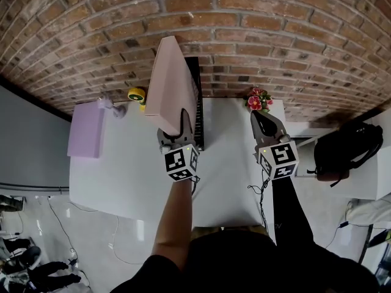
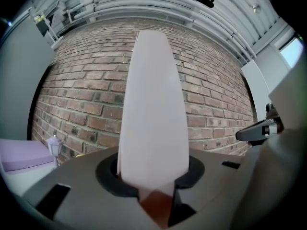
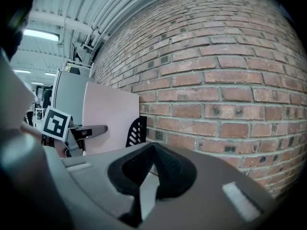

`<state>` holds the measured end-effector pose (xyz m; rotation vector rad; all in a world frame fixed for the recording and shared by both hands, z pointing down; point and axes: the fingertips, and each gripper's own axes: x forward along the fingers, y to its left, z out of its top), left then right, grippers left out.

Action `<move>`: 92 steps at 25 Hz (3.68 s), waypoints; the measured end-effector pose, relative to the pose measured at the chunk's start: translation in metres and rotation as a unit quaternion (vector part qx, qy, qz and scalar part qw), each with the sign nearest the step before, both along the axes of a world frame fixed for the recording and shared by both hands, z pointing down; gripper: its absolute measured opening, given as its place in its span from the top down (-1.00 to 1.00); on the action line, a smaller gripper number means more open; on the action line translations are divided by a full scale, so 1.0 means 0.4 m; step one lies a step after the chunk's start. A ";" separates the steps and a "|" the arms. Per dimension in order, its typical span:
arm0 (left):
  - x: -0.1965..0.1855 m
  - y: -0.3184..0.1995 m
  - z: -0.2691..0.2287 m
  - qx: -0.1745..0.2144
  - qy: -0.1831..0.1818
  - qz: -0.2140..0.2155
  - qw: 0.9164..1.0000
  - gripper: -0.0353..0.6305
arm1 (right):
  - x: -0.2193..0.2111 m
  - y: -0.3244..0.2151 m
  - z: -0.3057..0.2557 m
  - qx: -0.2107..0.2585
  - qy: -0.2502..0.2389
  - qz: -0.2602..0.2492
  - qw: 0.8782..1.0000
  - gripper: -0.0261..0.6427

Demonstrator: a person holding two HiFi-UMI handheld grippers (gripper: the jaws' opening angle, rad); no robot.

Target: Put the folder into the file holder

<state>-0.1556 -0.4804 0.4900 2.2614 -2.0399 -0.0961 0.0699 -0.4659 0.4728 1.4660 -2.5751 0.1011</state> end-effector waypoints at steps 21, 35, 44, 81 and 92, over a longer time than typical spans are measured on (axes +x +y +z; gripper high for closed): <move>-0.006 0.019 0.104 -0.068 -0.028 -0.007 0.997 0.45 | 0.009 0.018 -0.001 -0.001 -0.001 0.000 1.000 0.92; 0.003 0.023 0.189 -0.106 -0.048 -0.004 0.993 0.44 | 0.017 0.014 0.004 -0.003 -0.002 0.003 1.000 0.92; 0.002 0.026 0.233 -0.117 -0.066 -0.007 0.991 0.43 | 0.013 0.009 0.009 -0.005 -0.001 0.004 1.000 0.92; 0.008 0.049 0.337 -0.209 -0.085 0.055 0.973 0.32 | -0.034 0.051 -0.035 0.009 0.001 -0.008 1.000 0.92; 0.035 0.097 0.261 -0.178 -0.094 0.082 0.976 0.17 | -0.061 0.090 -0.068 0.022 -0.008 -0.001 1.000 0.92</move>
